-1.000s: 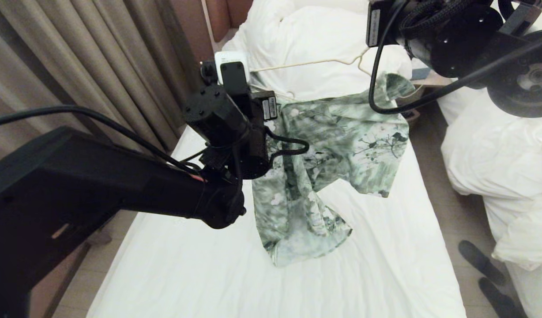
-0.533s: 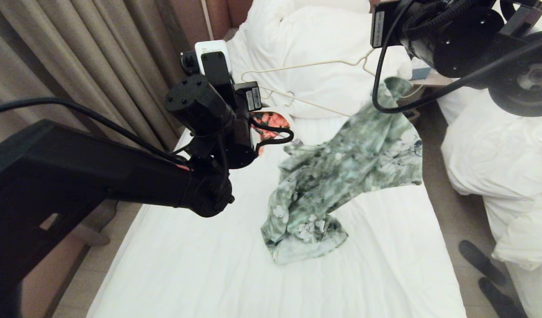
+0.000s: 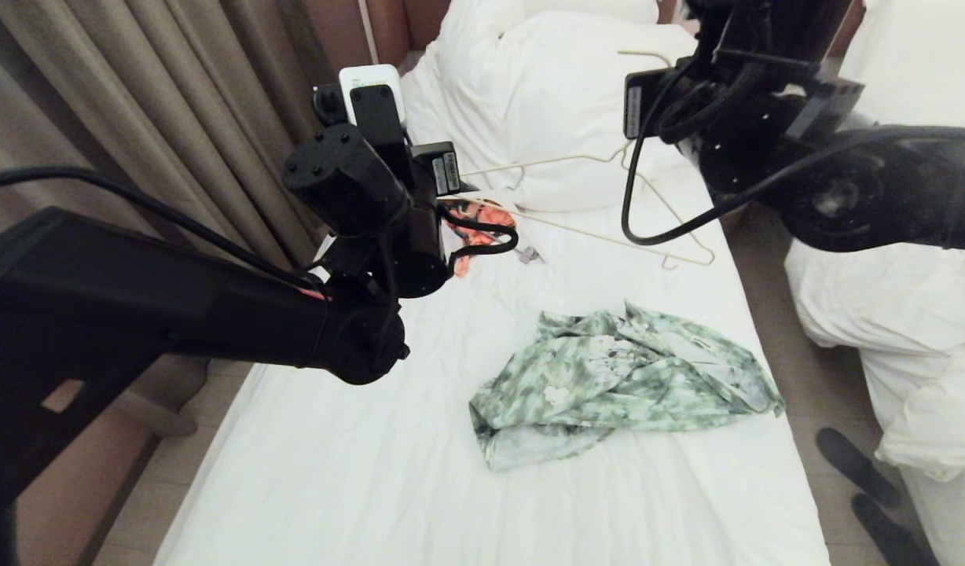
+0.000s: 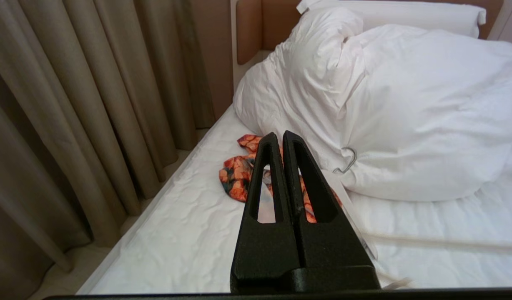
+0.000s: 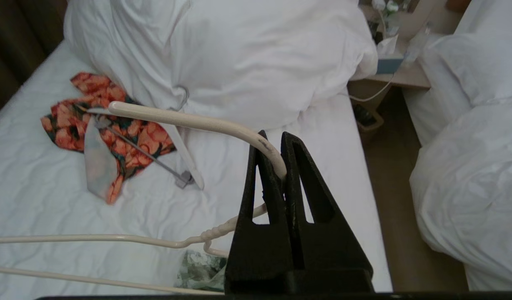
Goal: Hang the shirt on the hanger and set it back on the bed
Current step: Place the hanger on the bed
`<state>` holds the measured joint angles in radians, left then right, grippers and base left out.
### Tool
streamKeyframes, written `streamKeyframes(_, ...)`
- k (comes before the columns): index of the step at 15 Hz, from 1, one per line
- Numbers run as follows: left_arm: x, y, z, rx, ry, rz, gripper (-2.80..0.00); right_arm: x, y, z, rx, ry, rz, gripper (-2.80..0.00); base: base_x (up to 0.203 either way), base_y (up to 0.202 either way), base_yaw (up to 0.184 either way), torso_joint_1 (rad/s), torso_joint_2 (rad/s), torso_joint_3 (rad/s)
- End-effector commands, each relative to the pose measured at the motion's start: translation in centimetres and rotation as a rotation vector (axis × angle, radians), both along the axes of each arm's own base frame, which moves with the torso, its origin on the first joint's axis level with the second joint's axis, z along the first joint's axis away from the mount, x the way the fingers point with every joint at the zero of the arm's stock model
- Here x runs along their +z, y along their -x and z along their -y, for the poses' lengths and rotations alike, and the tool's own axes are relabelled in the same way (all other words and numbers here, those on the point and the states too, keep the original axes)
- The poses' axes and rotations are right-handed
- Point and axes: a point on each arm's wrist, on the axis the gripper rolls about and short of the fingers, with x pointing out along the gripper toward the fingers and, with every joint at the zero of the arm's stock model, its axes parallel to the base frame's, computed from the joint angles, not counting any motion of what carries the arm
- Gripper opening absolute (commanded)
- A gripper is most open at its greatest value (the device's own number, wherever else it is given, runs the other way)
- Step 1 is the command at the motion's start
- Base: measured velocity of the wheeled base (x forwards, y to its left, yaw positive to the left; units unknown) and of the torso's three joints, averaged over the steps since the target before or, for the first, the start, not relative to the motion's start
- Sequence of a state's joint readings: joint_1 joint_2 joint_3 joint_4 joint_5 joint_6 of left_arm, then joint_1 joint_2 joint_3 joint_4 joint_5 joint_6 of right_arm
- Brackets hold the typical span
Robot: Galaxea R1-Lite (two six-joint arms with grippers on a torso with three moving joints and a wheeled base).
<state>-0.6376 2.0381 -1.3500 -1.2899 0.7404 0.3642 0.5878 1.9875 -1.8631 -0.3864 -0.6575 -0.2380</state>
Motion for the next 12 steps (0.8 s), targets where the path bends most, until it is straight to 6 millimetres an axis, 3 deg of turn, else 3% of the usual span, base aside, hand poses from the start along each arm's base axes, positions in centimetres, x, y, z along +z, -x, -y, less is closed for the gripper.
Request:
streamKeyframes(1,0.6,0.4,-0.4,0.005,0.009,0.004,-2.80,-3.3,-2.4,-0.8,-0.018,0.033,-0.058,-2.80,0.000,0.000,0.000,0.000,0.00,0.000)
streamKeyframes(4,0.5,0.3,-0.6,0.005,0.000,-0.014,-2.80,-6.3,-4.0,0.7,-0.069,0.074,-0.138,-2.80,0.000,0.000,0.000,0.000,0.00,0.000)
streamKeyframes(8,-0.5,-1.0,-1.2,0.008,-0.038,-0.046,-2.80,-10.1,-3.6,4.7,-0.135,0.177,-0.341,-2.80,0.000,0.000,0.000,0.000,0.00,0.000)
streamKeyframes(12,-1.1,-1.6,-1.6,-0.017,-0.035,-0.086,-2.80,-13.3,-3.4,6.9,-0.168,0.213,-0.594,-2.80,0.000,0.000,0.000,0.000,0.00,0.000)
